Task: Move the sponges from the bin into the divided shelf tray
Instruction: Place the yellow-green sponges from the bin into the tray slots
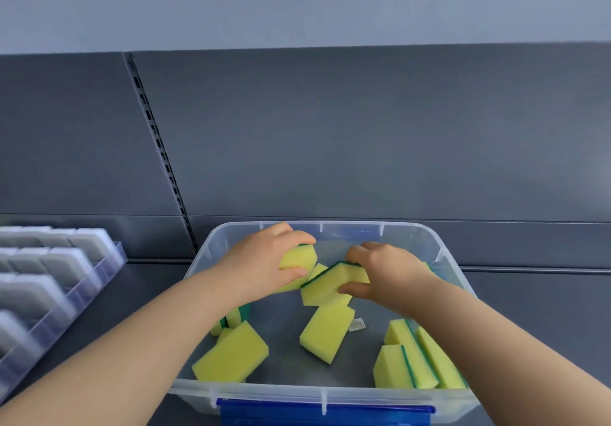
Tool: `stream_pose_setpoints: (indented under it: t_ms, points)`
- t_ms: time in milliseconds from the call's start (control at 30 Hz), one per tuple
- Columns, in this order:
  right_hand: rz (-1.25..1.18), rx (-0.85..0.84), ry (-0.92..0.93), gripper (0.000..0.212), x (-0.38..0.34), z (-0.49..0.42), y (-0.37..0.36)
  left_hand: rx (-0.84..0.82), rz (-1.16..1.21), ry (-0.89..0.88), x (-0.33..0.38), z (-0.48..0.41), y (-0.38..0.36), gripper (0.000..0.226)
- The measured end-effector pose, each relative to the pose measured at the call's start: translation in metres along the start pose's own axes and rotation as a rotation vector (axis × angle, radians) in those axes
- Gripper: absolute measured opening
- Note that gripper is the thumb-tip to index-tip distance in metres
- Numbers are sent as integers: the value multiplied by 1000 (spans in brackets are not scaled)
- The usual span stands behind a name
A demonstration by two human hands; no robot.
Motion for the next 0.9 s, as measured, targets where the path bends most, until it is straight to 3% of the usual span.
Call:
stream_pose_setpoints:
  t_ms: [167, 300, 433, 533, 700, 900]
  points:
    - [-315, 106, 19, 46, 14, 19, 14, 87, -62, 39, 22, 4, 16, 42]
    - [-386, 176, 15, 35, 31, 30, 23, 269, -210, 34, 48, 10, 37, 43]
    - [-460, 279, 19, 41, 43, 44, 28, 421, -457, -62, 70, 18, 41, 55]
    - [-555, 382, 33, 43, 41, 59, 34, 487, -436, -31, 75, 33, 35, 53]
    - [-600, 473, 77, 43, -1, 80, 34, 541, -400, 41, 65, 87, 37, 50]
    - [-690, 628, 194, 38, -110, 119, 26, 678, -299, 235, 17, 218, 80, 39]
Point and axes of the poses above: each hand's wrist, its own z-axis away from the middle knuckle, its own y-axis out of the back of the hand, x = y × z, the point moved 6 cm from there along -z, towards the middle knuckle, and after that the axes turned 9 degrees about -z, right-handed, at the moved point
